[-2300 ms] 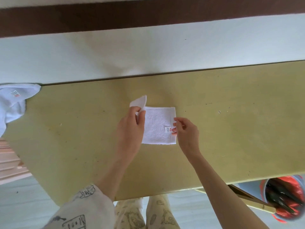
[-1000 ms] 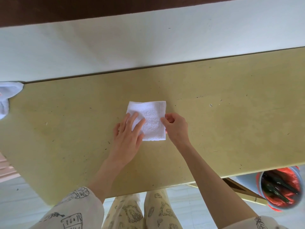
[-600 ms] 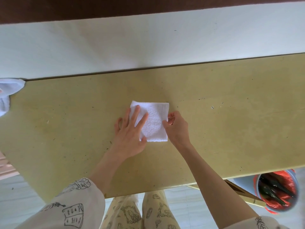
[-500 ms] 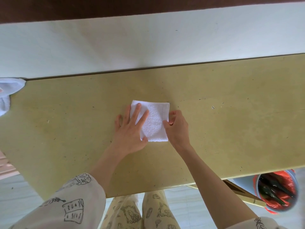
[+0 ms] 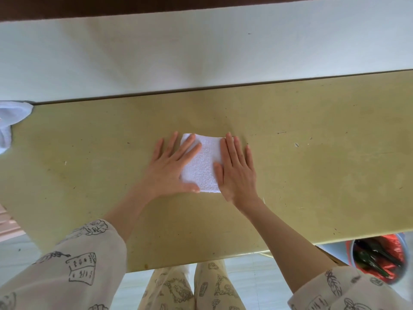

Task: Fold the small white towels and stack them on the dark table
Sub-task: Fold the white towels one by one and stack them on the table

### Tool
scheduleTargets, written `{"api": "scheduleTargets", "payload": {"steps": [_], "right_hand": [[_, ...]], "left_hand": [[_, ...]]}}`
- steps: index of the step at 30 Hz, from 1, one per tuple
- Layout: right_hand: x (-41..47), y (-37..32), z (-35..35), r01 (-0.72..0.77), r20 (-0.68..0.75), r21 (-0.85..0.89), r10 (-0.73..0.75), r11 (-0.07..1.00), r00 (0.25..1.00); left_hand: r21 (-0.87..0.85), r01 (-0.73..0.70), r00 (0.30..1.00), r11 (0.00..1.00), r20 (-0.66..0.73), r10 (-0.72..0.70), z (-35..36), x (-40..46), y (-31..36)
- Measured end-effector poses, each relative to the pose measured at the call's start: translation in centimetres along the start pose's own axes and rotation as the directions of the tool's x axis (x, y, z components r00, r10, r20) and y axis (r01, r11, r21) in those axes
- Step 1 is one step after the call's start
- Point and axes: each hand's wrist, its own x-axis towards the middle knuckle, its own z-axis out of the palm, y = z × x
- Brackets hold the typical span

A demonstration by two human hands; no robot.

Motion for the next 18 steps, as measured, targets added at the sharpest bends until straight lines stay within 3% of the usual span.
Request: {"api": "scheduleTargets", "payload": {"steps": [9,12,15,18], "right_hand": [[0.1,-0.3,-0.3,-0.027,0.04,-0.06,0.029,0.998,0.999],[0.1,-0.2,-1.0,-0.004,0.087,-0.057,0.009,0.998,0.996],[-0.5,0.0,-1.8,-0.006,0.098,0.011,0.005,1.0,0.995],[-1.6,-0.6,-2.1,0.026,-0.005,0.008,-0.026,1.0,1.0]], "left_hand": [[0.099,-0.077,0.996,0.992,-0.028,0.081,0.8,0.0,-1.3],[0.035,-0.072,0.997,0.997,-0.037,0.073,0.0,-0.5,-0.9],[-0.141,-0.04,0.981,0.989,-0.193,0.012,-0.4,-1.9,-0.1],[-0.125,-0.056,0.948,0.99,-0.317,0.014,0.3,-2.5,0.8]]}}
